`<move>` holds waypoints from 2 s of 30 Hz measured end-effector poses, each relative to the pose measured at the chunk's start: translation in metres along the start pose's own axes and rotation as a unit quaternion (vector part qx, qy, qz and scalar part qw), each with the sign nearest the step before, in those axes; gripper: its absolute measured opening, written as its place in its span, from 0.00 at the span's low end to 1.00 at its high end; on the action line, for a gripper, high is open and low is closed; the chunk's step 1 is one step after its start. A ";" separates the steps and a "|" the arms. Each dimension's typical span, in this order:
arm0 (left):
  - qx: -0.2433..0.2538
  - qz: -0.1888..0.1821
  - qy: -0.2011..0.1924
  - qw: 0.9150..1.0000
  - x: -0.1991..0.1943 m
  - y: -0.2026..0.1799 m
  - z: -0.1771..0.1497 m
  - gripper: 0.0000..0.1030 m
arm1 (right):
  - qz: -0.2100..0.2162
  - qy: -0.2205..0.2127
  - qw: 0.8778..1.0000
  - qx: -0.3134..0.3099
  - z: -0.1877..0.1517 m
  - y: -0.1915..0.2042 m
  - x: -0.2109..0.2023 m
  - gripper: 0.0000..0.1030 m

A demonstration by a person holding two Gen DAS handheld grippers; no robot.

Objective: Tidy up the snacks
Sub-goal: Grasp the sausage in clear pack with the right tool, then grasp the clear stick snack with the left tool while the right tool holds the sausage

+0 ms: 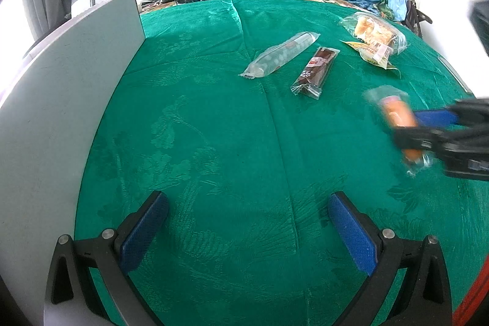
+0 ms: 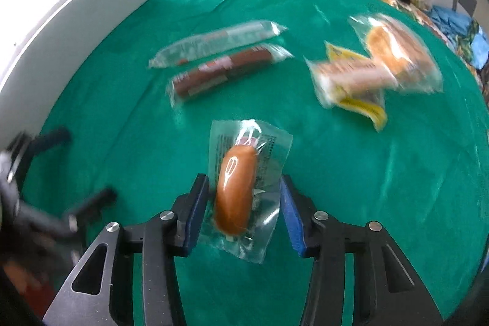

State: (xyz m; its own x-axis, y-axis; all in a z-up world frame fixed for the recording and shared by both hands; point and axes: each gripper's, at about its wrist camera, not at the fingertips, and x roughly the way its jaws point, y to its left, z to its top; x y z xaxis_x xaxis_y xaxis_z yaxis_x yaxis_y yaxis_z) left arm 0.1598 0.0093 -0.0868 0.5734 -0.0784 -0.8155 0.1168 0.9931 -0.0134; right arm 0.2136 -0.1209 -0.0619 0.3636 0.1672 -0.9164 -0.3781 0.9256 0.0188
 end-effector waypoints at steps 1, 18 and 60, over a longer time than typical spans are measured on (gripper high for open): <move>0.000 0.000 0.000 1.000 0.000 0.000 0.000 1.00 | 0.004 -0.004 1.000 0.003 -0.008 -0.006 -0.007 0.47; -0.001 0.001 0.000 1.000 -0.001 0.001 -0.001 1.00 | 0.029 0.025 0.999 0.028 -0.026 -0.022 -0.043 0.48; 0.027 -0.023 0.025 0.999 -0.005 0.016 0.061 1.00 | -0.012 -0.111 0.994 0.013 -0.049 -0.008 -0.009 0.83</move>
State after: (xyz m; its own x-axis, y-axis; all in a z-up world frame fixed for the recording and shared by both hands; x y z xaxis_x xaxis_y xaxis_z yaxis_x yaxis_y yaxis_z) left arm 0.2080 0.0203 -0.0476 0.5249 -0.1177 -0.8430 0.1869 0.9822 -0.0207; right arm 0.1716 -0.1460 -0.0735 0.5526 0.2134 -0.8057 -0.3466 0.9379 0.0107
